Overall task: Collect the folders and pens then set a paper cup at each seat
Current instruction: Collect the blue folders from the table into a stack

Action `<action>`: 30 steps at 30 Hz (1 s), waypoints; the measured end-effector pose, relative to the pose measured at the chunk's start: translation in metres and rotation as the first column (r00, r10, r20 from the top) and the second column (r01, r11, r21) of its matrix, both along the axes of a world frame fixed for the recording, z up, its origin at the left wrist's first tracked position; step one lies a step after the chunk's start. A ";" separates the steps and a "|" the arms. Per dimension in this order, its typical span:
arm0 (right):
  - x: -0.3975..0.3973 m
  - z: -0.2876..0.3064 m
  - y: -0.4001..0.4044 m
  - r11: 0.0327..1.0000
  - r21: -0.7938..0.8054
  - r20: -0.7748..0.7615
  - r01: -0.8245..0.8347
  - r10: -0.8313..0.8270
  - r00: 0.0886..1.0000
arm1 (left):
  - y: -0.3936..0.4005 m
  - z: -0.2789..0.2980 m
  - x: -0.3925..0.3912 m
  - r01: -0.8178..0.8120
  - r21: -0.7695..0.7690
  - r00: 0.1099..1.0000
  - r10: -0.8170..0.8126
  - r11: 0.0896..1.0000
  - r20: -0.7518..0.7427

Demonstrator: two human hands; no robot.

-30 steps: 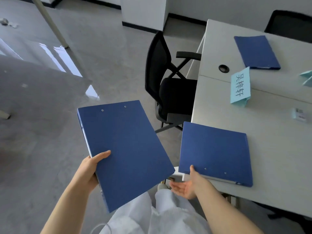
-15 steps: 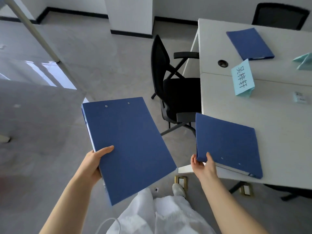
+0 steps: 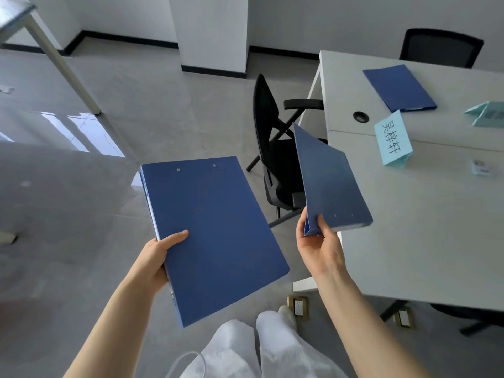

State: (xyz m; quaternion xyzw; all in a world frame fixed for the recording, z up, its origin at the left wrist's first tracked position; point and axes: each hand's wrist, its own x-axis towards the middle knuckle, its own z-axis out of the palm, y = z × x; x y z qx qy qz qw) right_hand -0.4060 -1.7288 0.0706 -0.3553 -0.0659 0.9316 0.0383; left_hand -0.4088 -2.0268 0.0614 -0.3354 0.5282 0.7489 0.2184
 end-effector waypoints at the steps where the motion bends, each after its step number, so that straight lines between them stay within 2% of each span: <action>1: 0.001 0.004 -0.004 0.998 0.001 -0.034 -0.060 0.060 0.998 | -0.001 0.000 -0.002 -0.003 -0.001 1.000 0.003 1.000 -0.005; 4: -0.004 0.008 -0.013 0.969 0.043 -0.106 -0.243 0.246 0.963 | -0.008 0.003 -0.011 -0.025 0.009 1.000 0.025 1.000 -0.017; 11: -0.043 0.005 -0.016 0.847 0.181 -0.074 -0.500 0.519 0.852 | -0.020 0.009 -0.050 -0.049 0.047 0.997 0.051 0.998 -0.054; 15: -0.086 0.001 -0.015 0.673 0.340 -0.008 -0.657 0.701 0.713 | -0.030 0.011 -0.091 -0.065 0.021 0.997 0.066 0.998 -0.049; 20: -0.165 -0.004 -0.014 0.465 0.424 0.000 -0.777 0.858 0.513 | -0.039 0.013 -0.161 -0.067 -0.020 0.997 0.066 0.998 -0.038; 24: -0.228 -0.002 -0.007 0.324 0.506 0.047 -0.799 0.915 0.401 | -0.046 0.020 -0.213 -0.074 -0.009 0.996 0.074 0.997 -0.048; 30: -0.319 0.012 -0.008 0.024 0.632 0.185 -0.775 0.966 0.181 | -0.068 0.023 -0.280 -0.071 -0.045 0.997 0.070 0.996 -0.029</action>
